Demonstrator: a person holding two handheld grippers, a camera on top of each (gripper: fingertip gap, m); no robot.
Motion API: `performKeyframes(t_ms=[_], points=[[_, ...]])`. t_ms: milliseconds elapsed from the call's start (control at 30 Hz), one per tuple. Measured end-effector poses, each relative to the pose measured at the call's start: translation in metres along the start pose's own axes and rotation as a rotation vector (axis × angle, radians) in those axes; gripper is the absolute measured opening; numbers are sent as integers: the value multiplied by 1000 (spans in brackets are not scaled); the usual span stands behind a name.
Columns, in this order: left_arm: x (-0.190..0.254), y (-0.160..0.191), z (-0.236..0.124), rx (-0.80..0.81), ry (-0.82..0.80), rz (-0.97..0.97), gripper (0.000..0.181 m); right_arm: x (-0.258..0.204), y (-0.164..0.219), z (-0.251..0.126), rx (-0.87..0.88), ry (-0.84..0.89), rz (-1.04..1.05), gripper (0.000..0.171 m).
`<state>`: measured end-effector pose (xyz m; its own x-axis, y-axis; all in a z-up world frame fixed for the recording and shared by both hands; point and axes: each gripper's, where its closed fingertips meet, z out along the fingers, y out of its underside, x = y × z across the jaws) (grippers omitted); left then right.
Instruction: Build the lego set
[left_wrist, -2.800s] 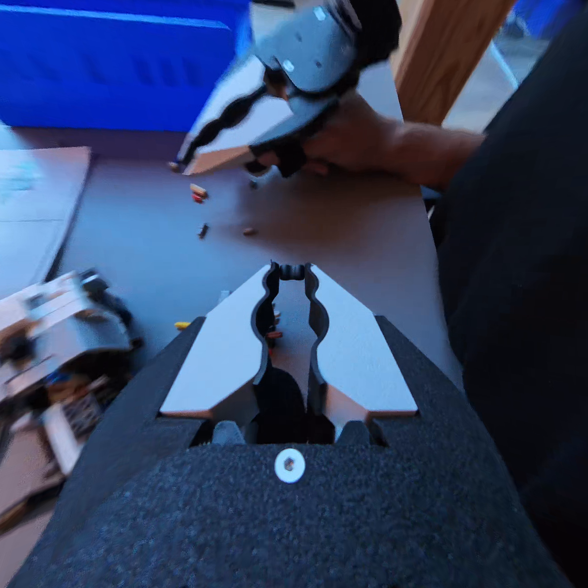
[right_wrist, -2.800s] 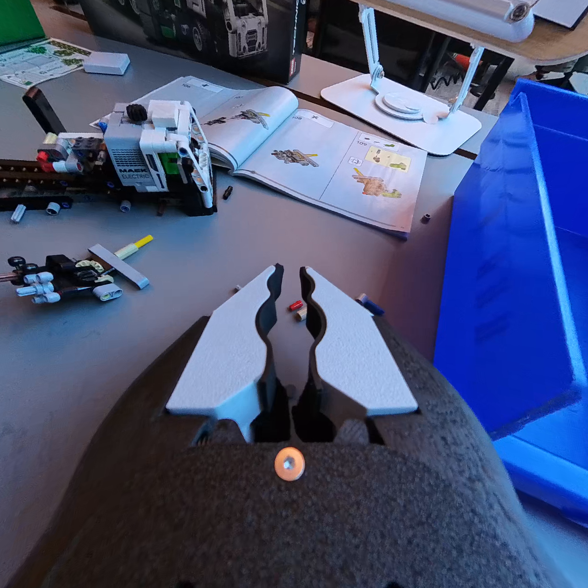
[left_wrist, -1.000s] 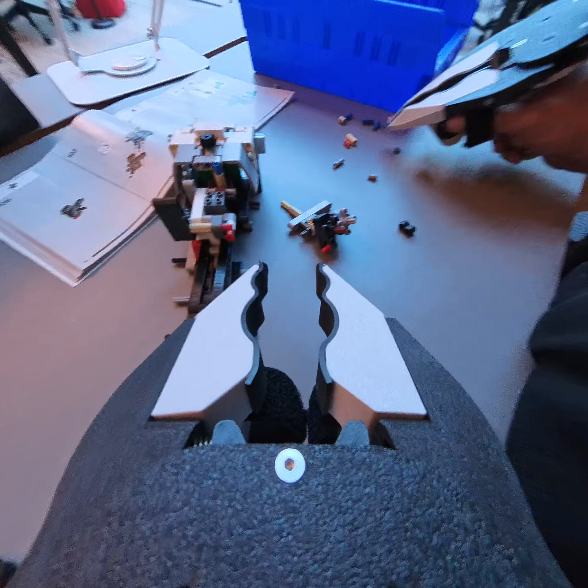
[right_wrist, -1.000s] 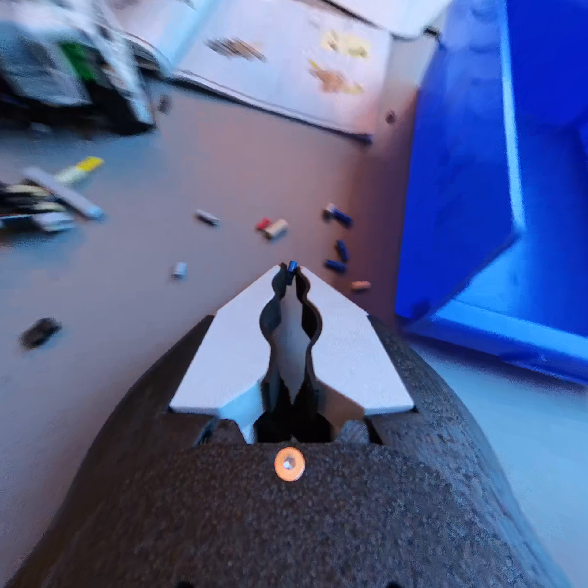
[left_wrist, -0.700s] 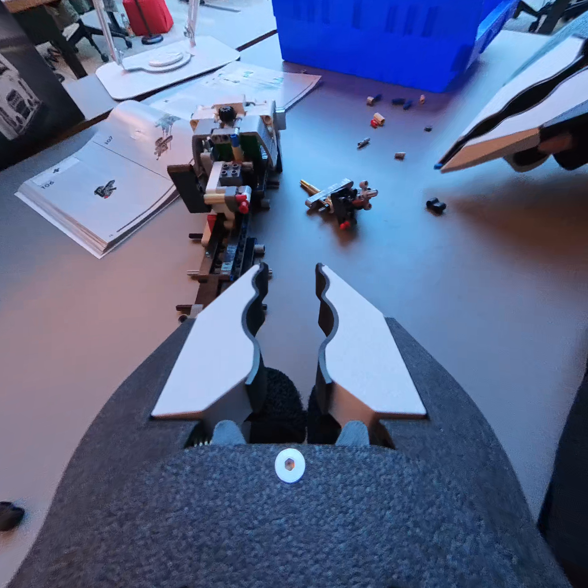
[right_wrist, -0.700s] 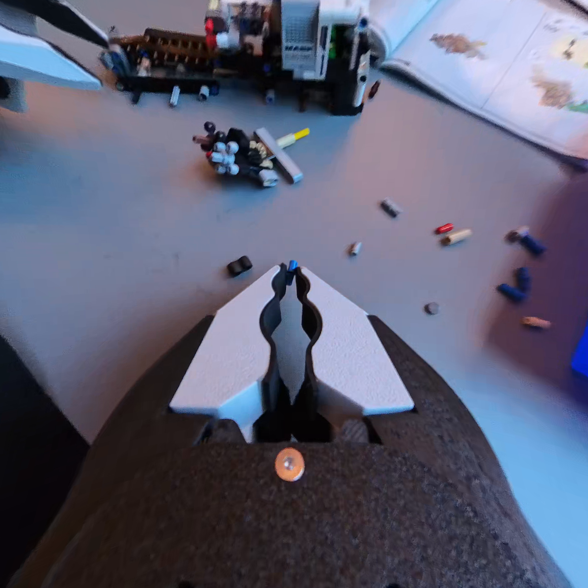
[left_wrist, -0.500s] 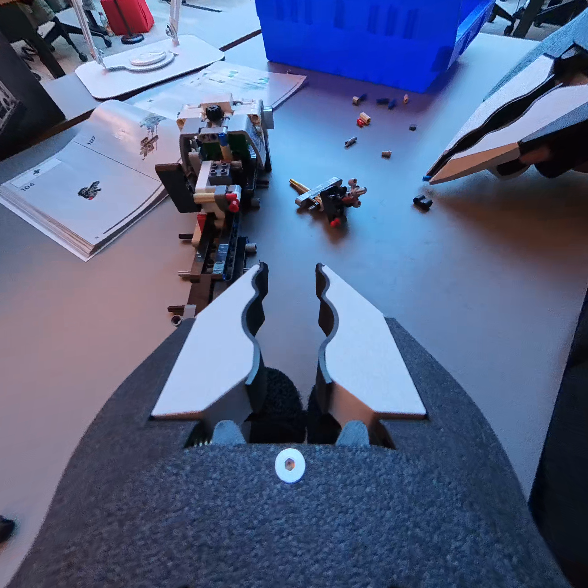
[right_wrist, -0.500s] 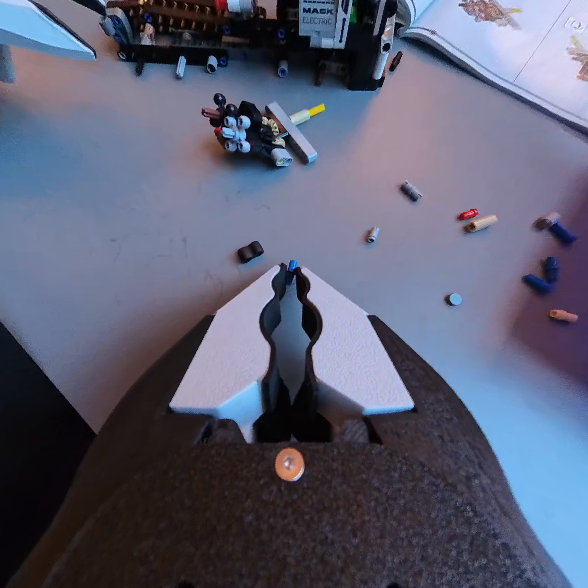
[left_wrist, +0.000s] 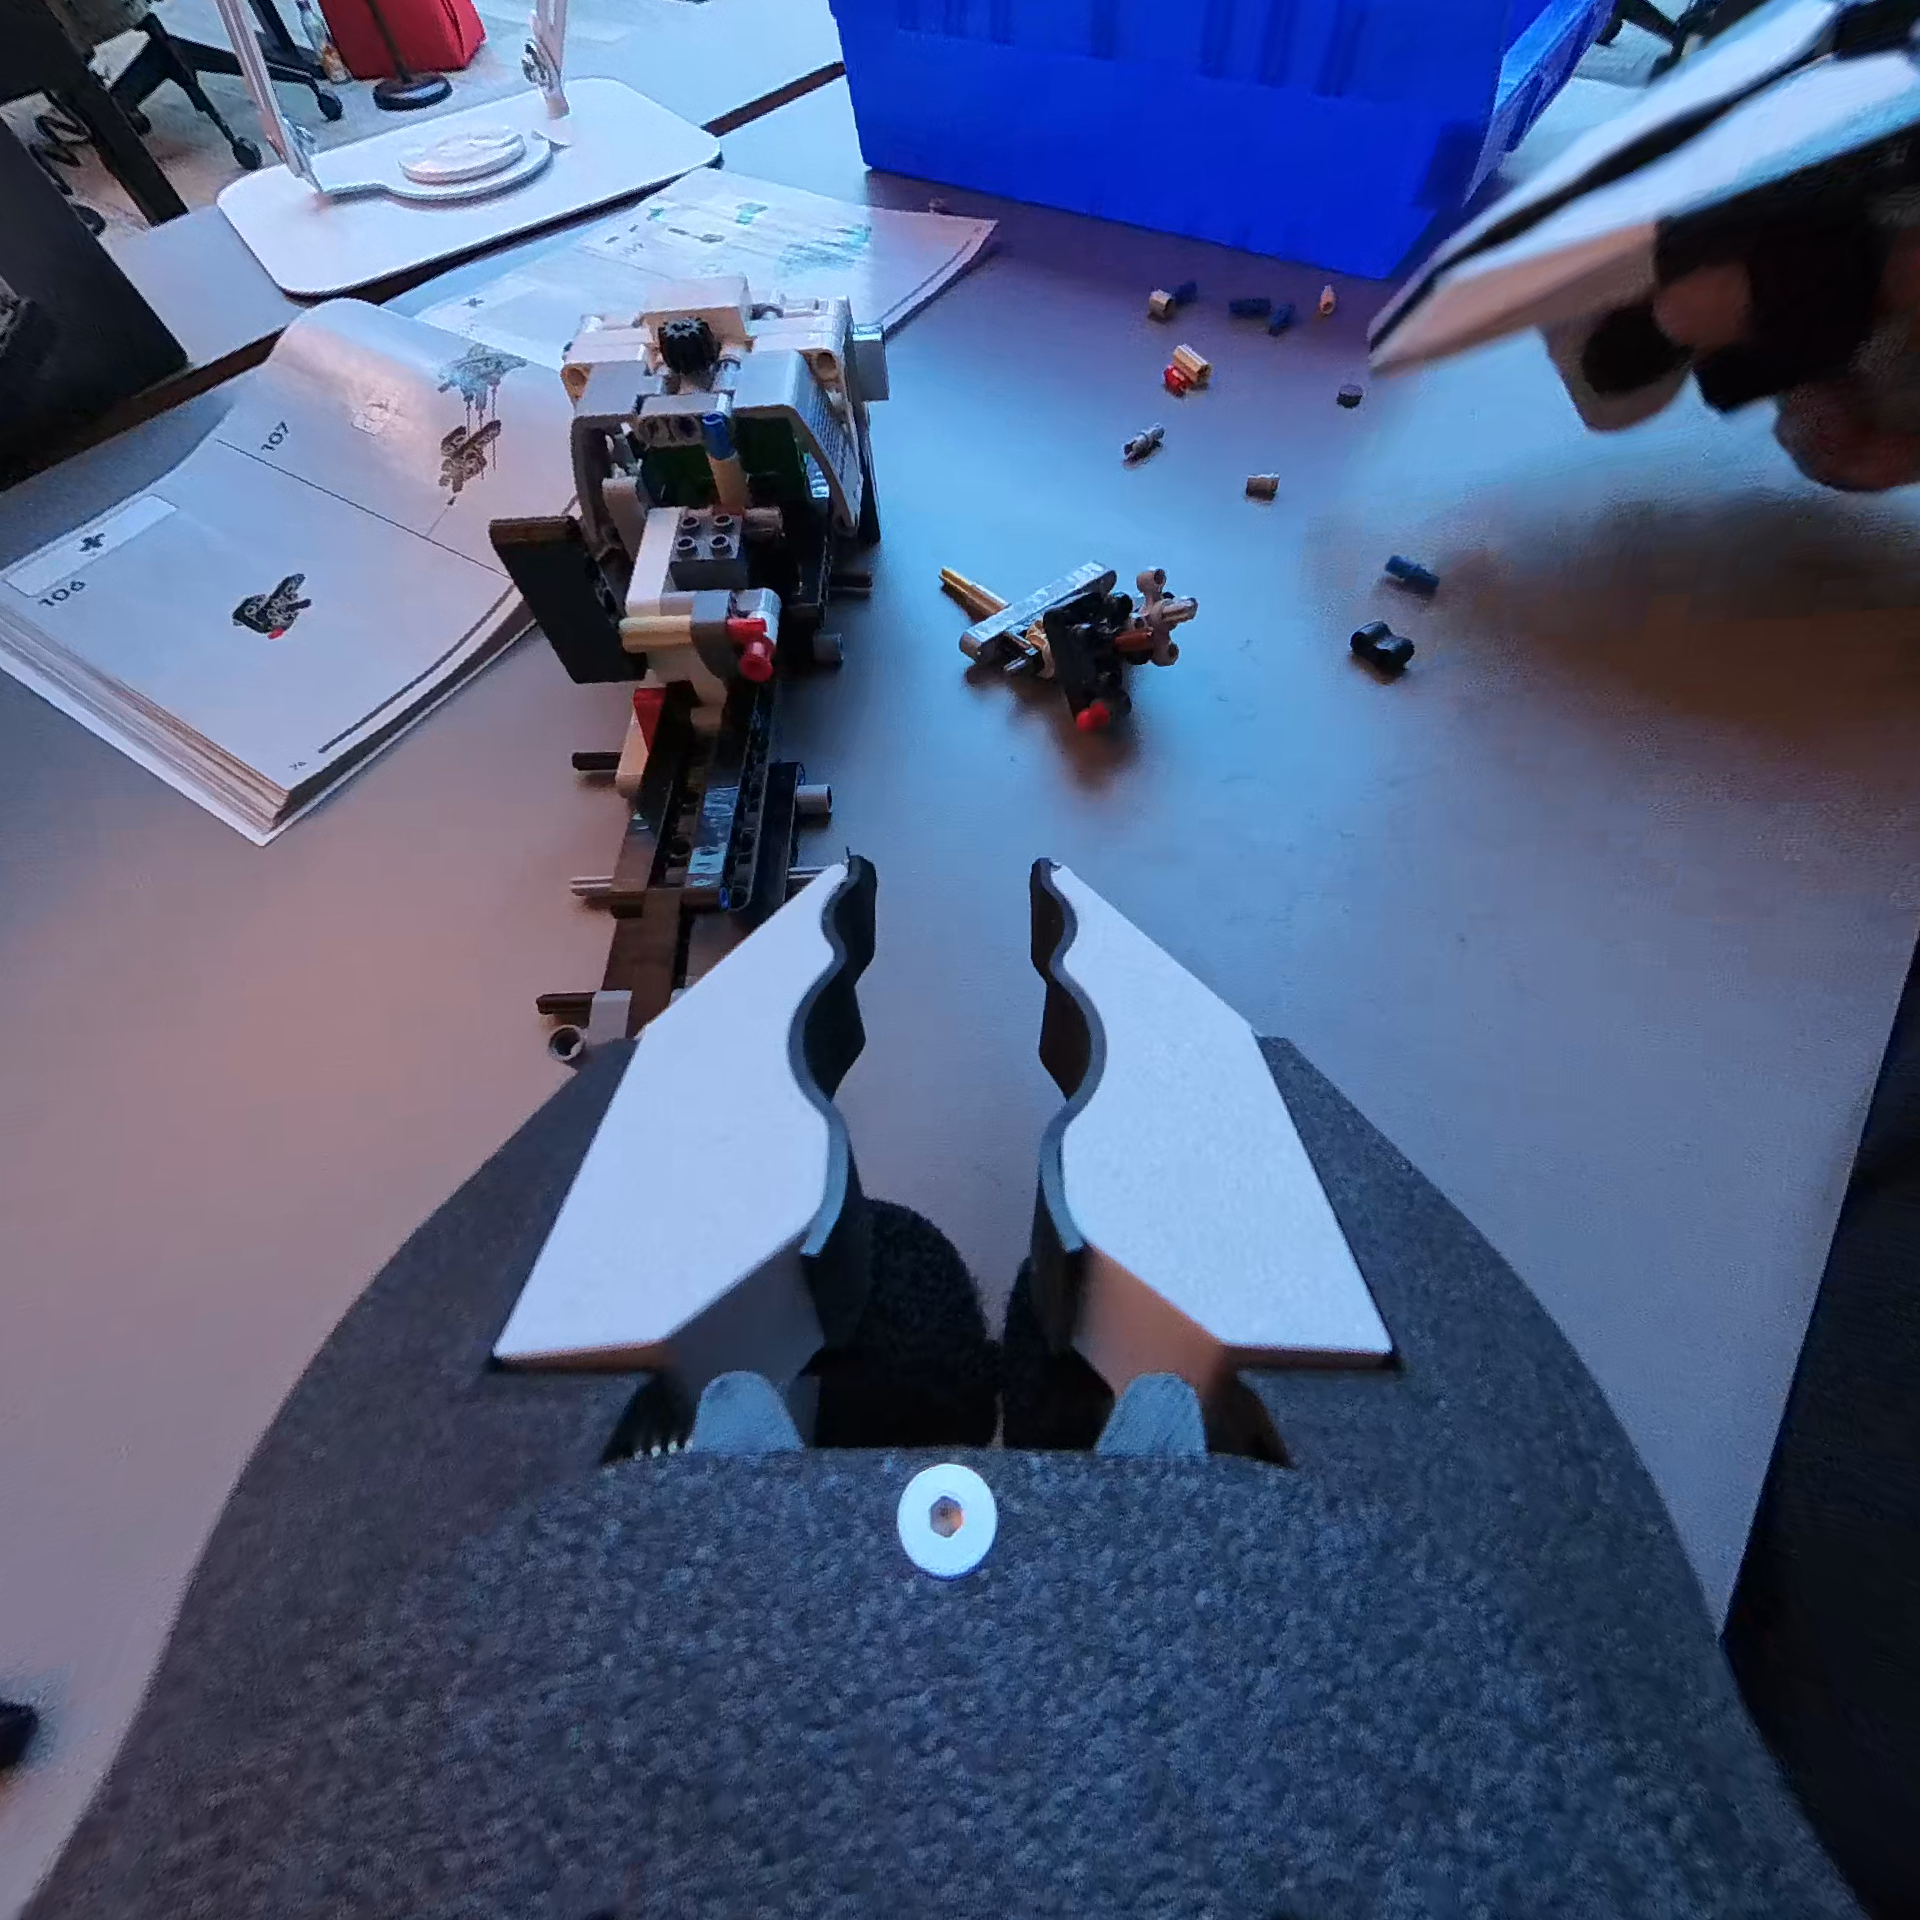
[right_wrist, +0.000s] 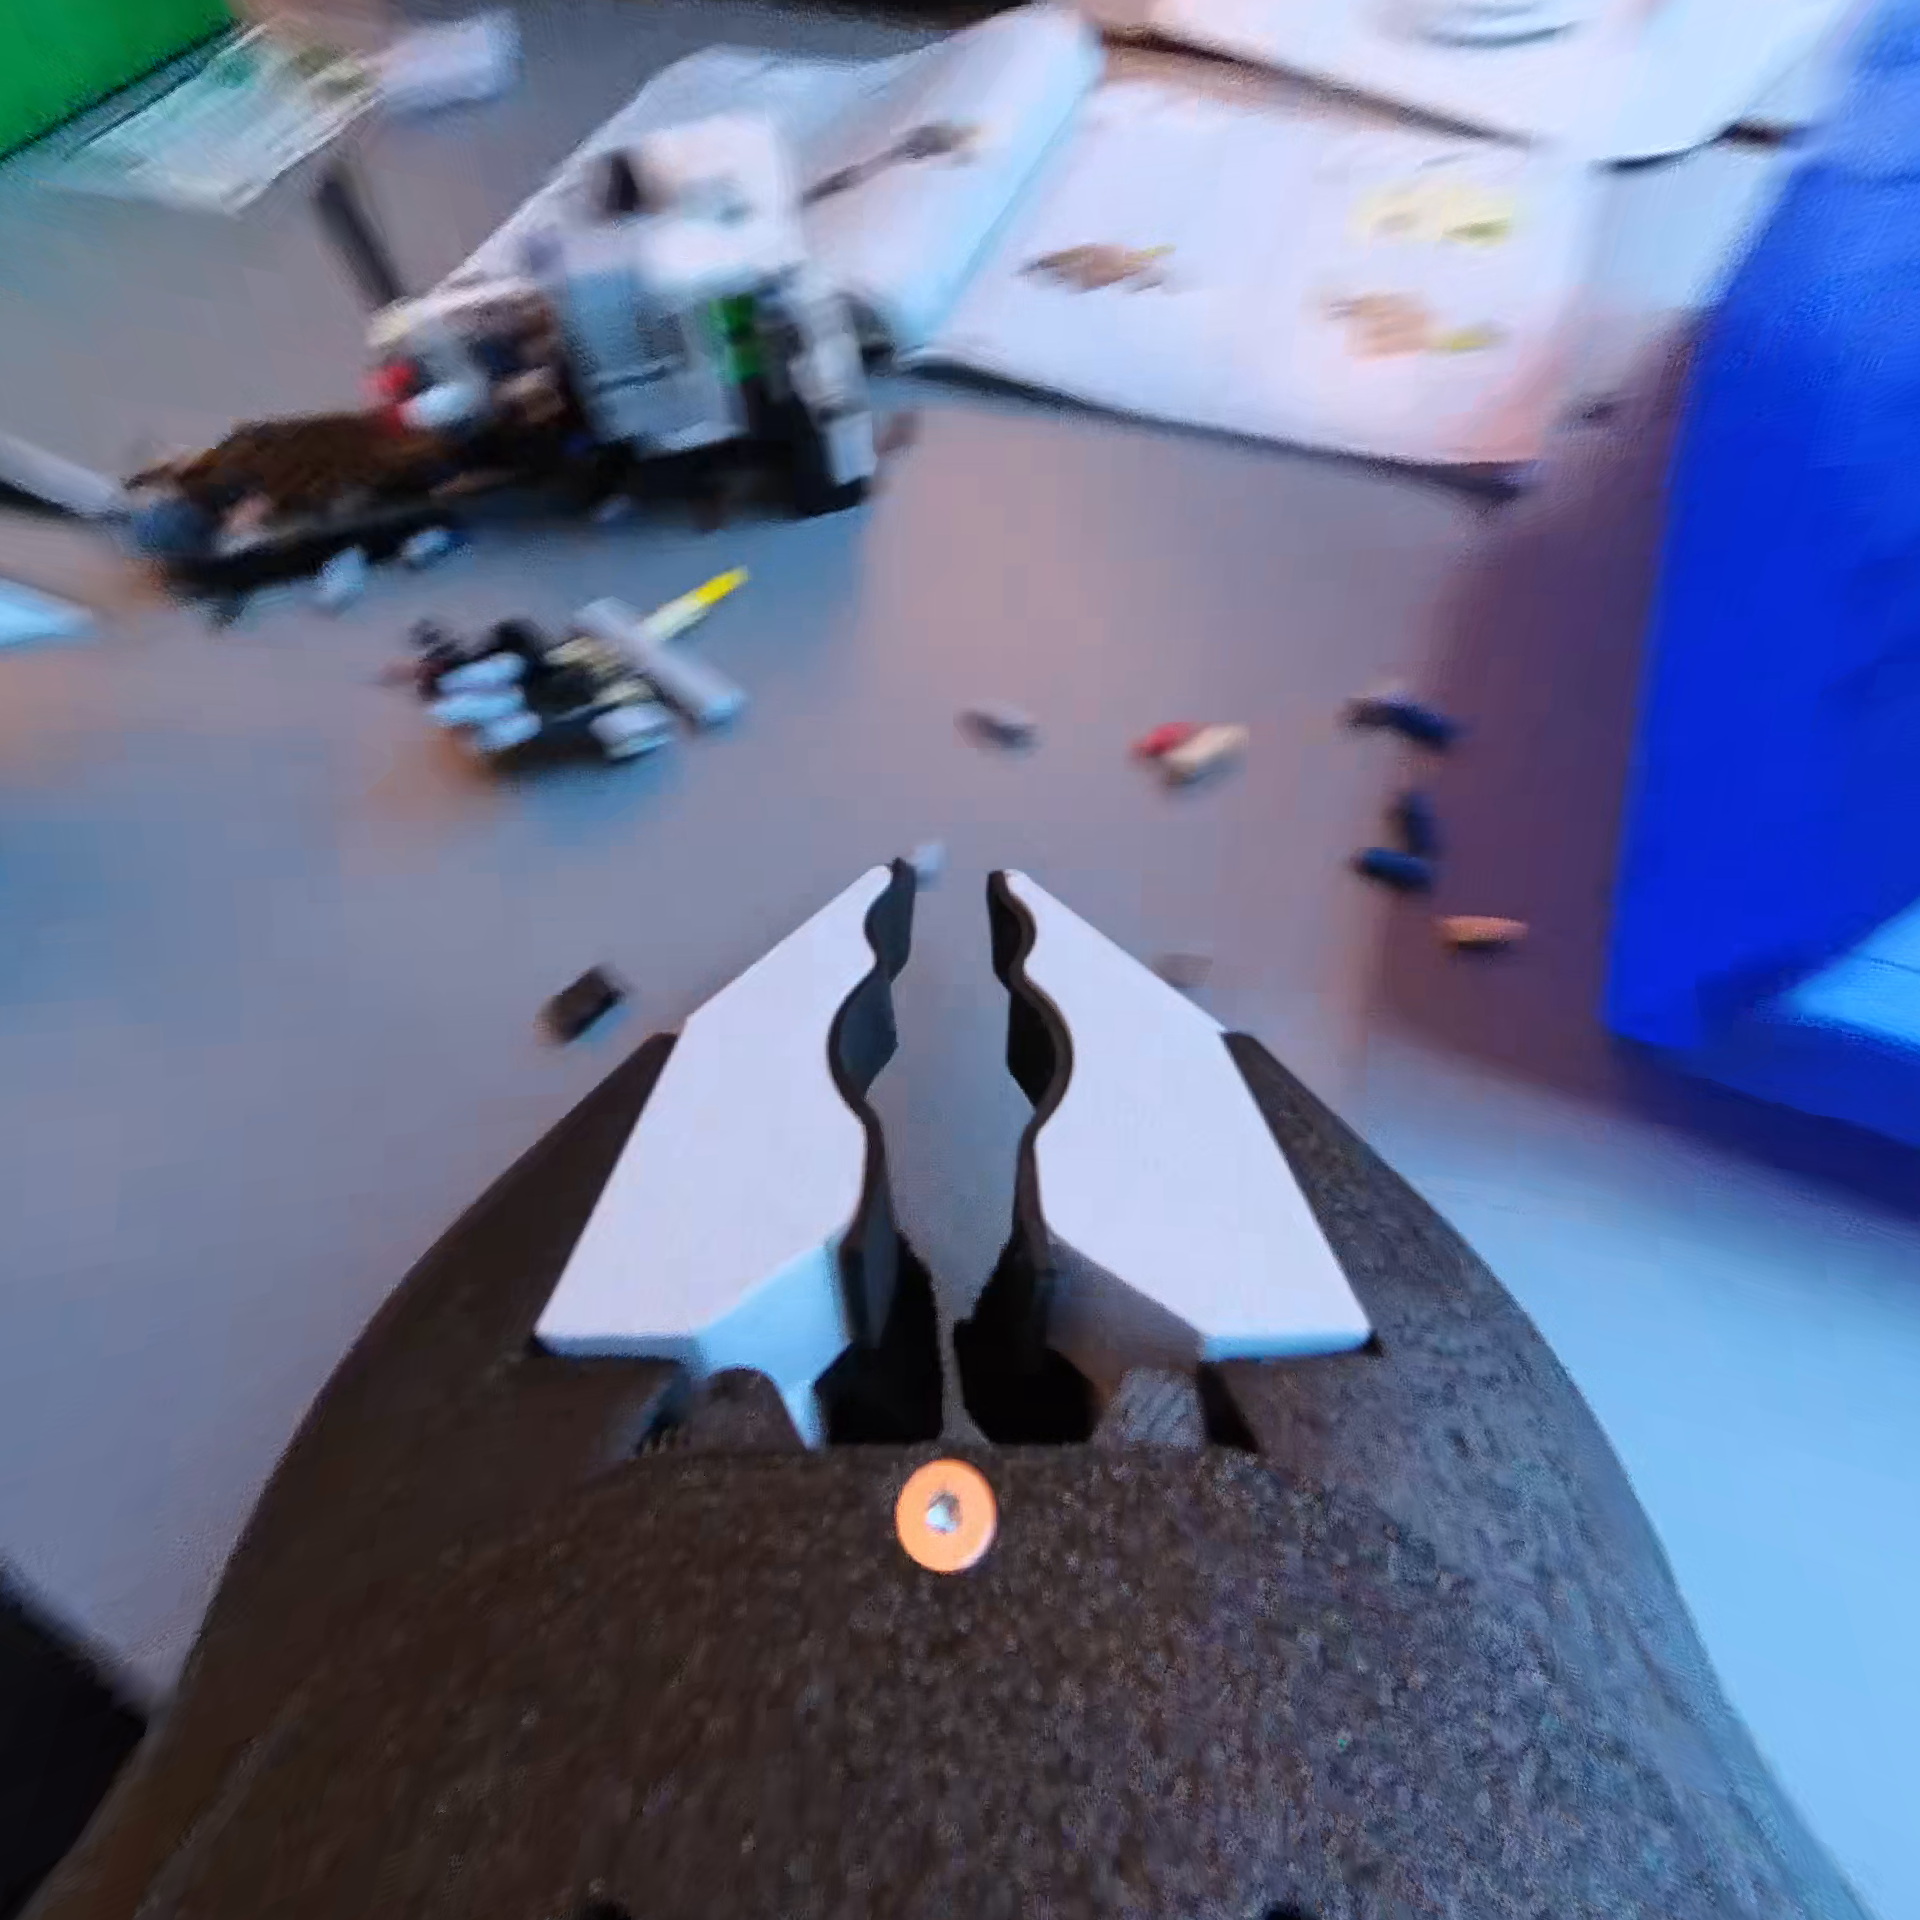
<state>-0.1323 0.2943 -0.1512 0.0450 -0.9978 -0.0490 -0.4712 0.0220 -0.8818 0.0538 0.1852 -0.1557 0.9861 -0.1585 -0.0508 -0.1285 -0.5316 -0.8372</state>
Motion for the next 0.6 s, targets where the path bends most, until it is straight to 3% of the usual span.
performKeyframes(t_ms=[100, 267, 600], points=[[0, 0, 0, 0, 2, -2, 28, 55, -9, 1, 59, 195, 78, 25], [-1, 0, 0, -4, -3, -8, 28, 90, -1, 13, -19, 326, 49, 26], [-3, 4, 3, -32, 3, -33, 28, 98, 11, 28, -137, 318, 61, 23]])
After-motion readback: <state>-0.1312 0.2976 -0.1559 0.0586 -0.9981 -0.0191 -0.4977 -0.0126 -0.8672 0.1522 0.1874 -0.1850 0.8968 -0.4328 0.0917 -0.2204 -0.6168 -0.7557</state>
